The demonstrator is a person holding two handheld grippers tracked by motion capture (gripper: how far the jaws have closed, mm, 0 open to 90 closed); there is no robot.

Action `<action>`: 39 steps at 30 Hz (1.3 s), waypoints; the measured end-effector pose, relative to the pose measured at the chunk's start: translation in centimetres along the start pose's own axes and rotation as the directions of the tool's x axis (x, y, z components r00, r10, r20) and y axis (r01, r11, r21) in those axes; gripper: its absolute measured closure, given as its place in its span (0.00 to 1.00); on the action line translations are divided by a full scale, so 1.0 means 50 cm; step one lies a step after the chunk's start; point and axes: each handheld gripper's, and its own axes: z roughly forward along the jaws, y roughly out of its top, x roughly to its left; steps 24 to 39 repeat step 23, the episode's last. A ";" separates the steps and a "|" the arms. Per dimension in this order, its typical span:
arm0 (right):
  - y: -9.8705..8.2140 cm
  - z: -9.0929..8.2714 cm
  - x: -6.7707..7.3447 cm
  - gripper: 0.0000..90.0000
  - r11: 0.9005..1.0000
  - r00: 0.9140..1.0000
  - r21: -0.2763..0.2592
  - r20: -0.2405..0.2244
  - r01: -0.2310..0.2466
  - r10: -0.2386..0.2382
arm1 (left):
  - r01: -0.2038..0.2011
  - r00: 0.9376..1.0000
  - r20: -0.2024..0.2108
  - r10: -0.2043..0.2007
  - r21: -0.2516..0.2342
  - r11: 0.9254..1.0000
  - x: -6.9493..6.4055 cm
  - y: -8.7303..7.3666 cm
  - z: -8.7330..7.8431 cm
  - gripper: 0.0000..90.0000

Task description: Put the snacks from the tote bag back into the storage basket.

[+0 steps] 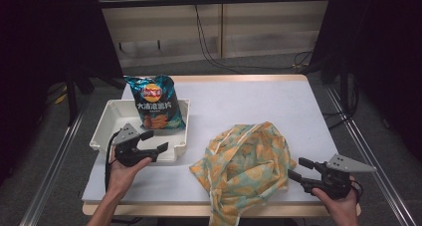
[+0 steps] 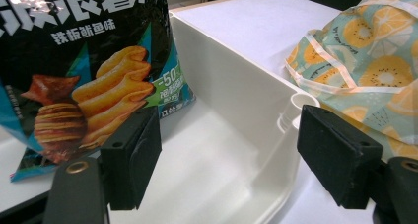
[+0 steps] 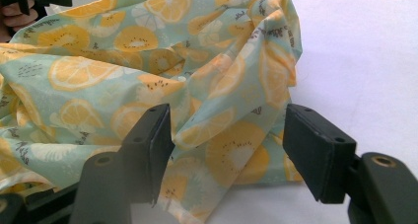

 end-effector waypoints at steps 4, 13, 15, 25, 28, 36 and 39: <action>-0.001 -0.002 -0.001 0.39 1.000 1.000 0.000 0.003 -0.001 0.001 | 0.008 1.000 0.002 -0.008 -0.010 1.000 -0.010 -0.005 -0.021 0.25; -0.001 0.000 0.000 0.39 1.000 1.000 0.001 0.003 -0.005 0.005 | 0.043 0.999 -0.003 -0.044 -0.030 0.999 -0.046 -0.041 -0.062 0.22; -0.001 -0.002 0.000 0.39 1.000 1.000 0.000 0.005 0.001 -0.001 | 0.035 0.999 -0.020 -0.036 -0.047 0.998 -0.058 -0.052 -0.075 0.21; -0.003 -0.001 -0.003 0.39 1.000 1.000 0.003 0.003 0.001 -0.001 | 0.052 0.997 -0.058 -0.055 -0.060 0.997 -0.062 -0.083 -0.076 0.22; -0.003 -0.001 -0.003 0.39 1.000 1.000 0.003 0.003 0.001 -0.001 | 0.052 0.997 -0.058 -0.055 -0.060 0.997 -0.062 -0.083 -0.076 0.22; -0.003 -0.001 -0.003 0.39 1.000 1.000 0.003 0.003 0.001 -0.001 | 0.052 0.997 -0.058 -0.055 -0.060 0.997 -0.062 -0.083 -0.076 0.22; -0.003 -0.001 -0.003 0.39 1.000 1.000 0.003 0.003 0.001 -0.001 | 0.052 0.997 -0.058 -0.055 -0.060 0.997 -0.062 -0.083 -0.076 0.22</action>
